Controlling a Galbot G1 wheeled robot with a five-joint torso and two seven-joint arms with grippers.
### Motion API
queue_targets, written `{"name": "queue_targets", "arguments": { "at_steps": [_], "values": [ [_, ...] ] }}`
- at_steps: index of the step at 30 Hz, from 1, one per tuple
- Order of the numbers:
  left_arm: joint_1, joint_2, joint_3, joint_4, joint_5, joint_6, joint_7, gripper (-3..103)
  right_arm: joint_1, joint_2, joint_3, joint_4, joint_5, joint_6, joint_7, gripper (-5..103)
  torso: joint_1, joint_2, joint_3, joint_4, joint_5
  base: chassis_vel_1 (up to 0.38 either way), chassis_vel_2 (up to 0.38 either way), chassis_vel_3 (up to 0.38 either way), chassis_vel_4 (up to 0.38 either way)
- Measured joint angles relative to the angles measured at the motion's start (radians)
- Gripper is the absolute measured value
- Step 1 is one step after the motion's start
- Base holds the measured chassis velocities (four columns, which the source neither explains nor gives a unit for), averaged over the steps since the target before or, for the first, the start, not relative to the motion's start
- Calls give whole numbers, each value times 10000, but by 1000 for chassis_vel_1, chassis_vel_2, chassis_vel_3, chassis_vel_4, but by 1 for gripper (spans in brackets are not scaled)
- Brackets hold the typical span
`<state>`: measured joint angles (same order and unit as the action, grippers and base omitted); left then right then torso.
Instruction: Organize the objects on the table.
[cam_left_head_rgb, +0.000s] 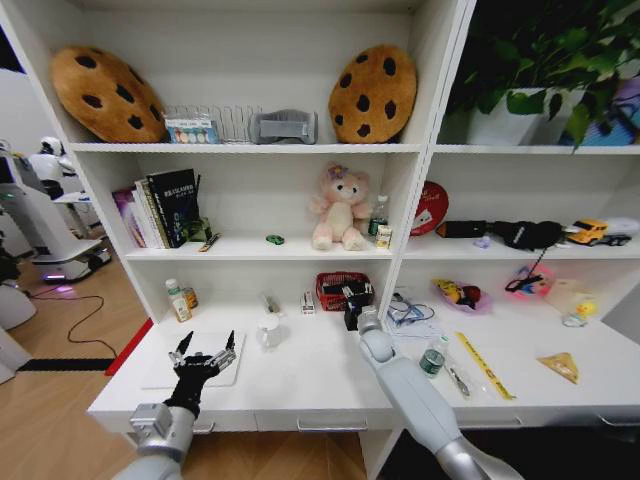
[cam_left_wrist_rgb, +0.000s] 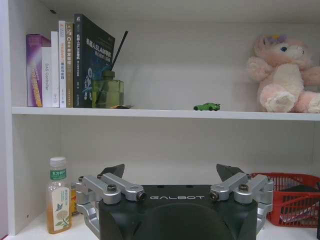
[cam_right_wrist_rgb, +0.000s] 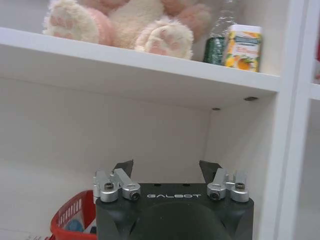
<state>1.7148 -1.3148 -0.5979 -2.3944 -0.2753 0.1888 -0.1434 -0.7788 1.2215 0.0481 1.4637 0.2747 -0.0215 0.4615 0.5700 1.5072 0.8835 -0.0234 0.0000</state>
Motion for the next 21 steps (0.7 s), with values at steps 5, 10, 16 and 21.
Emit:
{"name": "queue_targets", "arguments": {
  "at_steps": [5,10,16,21],
  "values": [
    [1,0,-1,0,0,1,-4,100,-869,-490,-664,2050,1838,-1499,2606,91,-1,1,0,-3,-1,0,0,0,0],
    [0,0,-1,0,0,0,-2,100,-1281,-258,-1520,3491,3401,-2485,5786,100,-3,2,-1,5,-1,0,0,0,0],
    [1,0,-1,0,1,0,-2,100,-1503,-738,-1844,4457,5384,-2679,8205,100,-2,1,-1,4,1,0,0,0,0],
    [1,0,-1,0,0,0,-4,100,-2167,-1708,-1323,5222,5455,-2544,8544,100,-2,1,0,0,0,0,0,0,0]
  ]
}}
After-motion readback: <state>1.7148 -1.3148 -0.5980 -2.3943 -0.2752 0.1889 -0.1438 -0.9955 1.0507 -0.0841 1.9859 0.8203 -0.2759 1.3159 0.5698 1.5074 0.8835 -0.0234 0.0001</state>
